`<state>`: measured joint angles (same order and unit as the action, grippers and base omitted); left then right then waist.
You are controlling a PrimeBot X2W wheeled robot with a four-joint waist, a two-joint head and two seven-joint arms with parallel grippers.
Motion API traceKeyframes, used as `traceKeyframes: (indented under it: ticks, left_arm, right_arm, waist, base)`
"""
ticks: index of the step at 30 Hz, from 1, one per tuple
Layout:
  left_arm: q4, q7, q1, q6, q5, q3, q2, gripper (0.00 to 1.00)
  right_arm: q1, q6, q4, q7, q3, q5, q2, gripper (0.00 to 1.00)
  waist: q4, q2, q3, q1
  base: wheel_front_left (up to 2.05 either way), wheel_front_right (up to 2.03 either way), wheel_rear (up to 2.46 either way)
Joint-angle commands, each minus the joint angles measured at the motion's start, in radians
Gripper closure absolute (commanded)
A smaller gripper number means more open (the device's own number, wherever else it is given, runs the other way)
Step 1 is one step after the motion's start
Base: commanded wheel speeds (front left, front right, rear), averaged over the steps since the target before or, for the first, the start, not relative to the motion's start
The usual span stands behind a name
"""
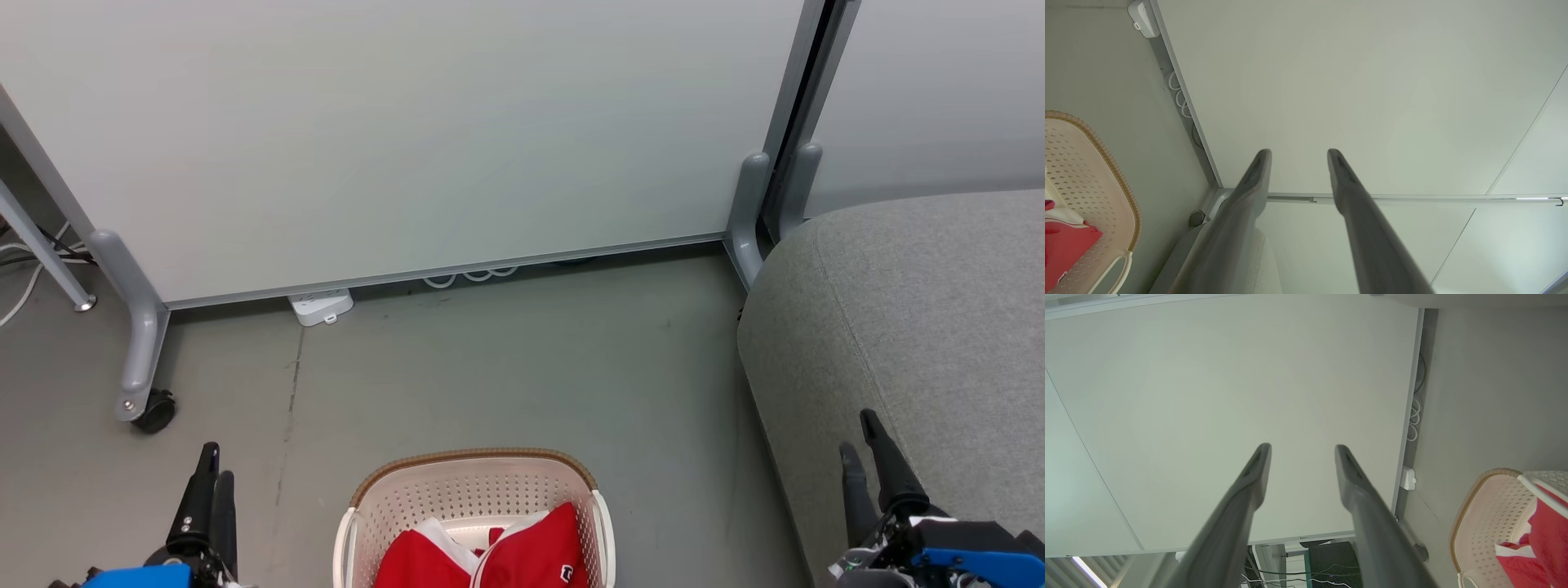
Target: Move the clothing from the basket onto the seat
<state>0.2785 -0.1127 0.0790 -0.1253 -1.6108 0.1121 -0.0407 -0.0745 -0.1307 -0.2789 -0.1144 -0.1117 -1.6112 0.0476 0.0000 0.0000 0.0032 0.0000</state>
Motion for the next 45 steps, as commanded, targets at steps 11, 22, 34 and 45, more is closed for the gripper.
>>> traceKeyframes:
  ticks: [11, 22, 34, 45]
  left_arm:
    - [-0.011, 0.054, 0.023, -0.001, 0.081, -0.023, -0.001, 0.00]
    - [-0.043, 0.099, 0.039, 0.005, 0.297, -0.035, -0.003, 0.00]
    - [-0.077, 0.147, 0.051, 0.034, 0.558, -0.080, -0.005, 0.00]
    - [-0.073, 0.187, 0.057, 0.050, 0.773, -0.124, -0.006, 0.00]
  right_arm:
    - [-0.014, 0.000, 0.009, 0.055, 0.018, 0.104, 0.000, 0.00]
    - [-0.027, 0.000, 0.031, 0.100, 0.039, 0.289, 0.001, 0.00]
    - [-0.039, 0.000, 0.063, 0.148, 0.084, 0.537, 0.001, 0.00]
    - [-0.045, 0.000, 0.044, 0.187, 0.125, 0.741, 0.002, 0.00]
  waist:
    - [0.001, 0.0000, 0.002, 0.0000]
    - [0.003, 0.0000, 0.004, 0.0000]
    - [0.004, 0.0000, 0.005, 0.0000]
    - [0.005, 0.0000, 0.004, 0.0000]
  base:
    - [0.00, 0.00, 0.00]
    - [0.00, 0.00, 0.00]
    - [0.00, 0.00, 0.00]
    - [0.00, 0.00, 0.00]
